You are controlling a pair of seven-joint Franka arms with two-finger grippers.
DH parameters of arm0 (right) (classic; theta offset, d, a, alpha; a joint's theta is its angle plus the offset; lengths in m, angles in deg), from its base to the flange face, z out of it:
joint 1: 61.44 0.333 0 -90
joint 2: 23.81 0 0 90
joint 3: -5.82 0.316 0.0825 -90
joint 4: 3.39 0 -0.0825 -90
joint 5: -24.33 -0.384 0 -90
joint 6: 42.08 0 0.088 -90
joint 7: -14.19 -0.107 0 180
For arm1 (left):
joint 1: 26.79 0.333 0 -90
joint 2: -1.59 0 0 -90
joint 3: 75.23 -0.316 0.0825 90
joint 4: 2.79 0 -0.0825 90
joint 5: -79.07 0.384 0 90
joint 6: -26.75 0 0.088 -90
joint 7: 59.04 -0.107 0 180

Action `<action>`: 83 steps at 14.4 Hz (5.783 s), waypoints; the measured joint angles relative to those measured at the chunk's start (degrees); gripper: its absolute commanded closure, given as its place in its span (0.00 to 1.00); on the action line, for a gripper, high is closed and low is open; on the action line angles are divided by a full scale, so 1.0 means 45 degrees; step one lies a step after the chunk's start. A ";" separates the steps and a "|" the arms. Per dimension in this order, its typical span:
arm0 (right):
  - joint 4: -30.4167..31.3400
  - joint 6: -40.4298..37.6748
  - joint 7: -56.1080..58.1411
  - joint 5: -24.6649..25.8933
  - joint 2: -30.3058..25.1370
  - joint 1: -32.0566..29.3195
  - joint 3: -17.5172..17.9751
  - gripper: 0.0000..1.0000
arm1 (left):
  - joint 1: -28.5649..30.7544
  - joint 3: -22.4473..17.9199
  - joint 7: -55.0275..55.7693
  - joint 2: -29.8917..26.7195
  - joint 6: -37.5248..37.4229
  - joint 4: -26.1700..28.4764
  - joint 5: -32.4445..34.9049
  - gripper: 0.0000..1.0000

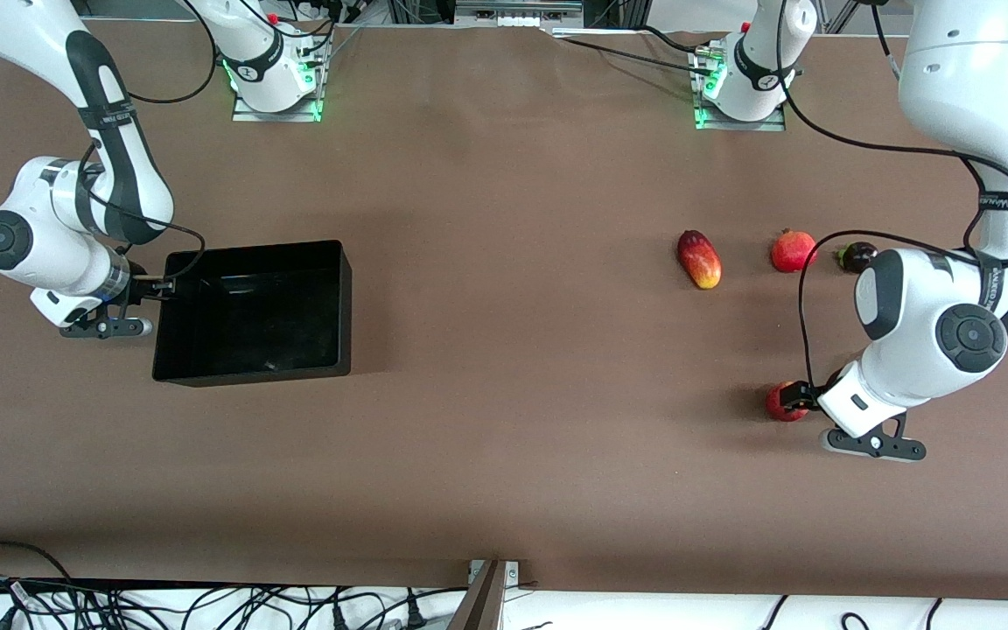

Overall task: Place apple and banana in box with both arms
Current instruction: 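Grasp the box rim with the right gripper while the left gripper grasps the apple, then slide the box toward the fruit with the right gripper while the left lifts the apple, then lower the apple into the box, open the left gripper while the right withdraws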

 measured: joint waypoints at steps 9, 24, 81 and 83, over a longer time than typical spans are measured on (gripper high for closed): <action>-0.0004 0.0024 0.0002 -0.0127 0.0265 -0.0105 0.0007 1.00 | 0.0282 0.0034 0.0129 0.1135 0.2741 0.0663 0.0000 0.00; -0.4851 -0.5857 -0.2452 -0.2095 -0.0018 0.3483 0.1174 1.00 | 0.0250 0.0158 0.1068 0.1356 0.4611 0.2513 0.0000 1.00; -0.5682 -0.9675 -0.3670 -0.1033 -0.4662 0.0363 0.2562 0.00 | -0.6807 0.2468 1.4619 0.1458 0.1883 0.1797 0.0406 0.00; -0.5676 -0.9671 -0.3246 -0.0915 -0.4657 -0.1208 0.4017 0.00 | -0.6807 0.2481 1.4636 0.1460 0.1884 0.1779 0.0418 0.00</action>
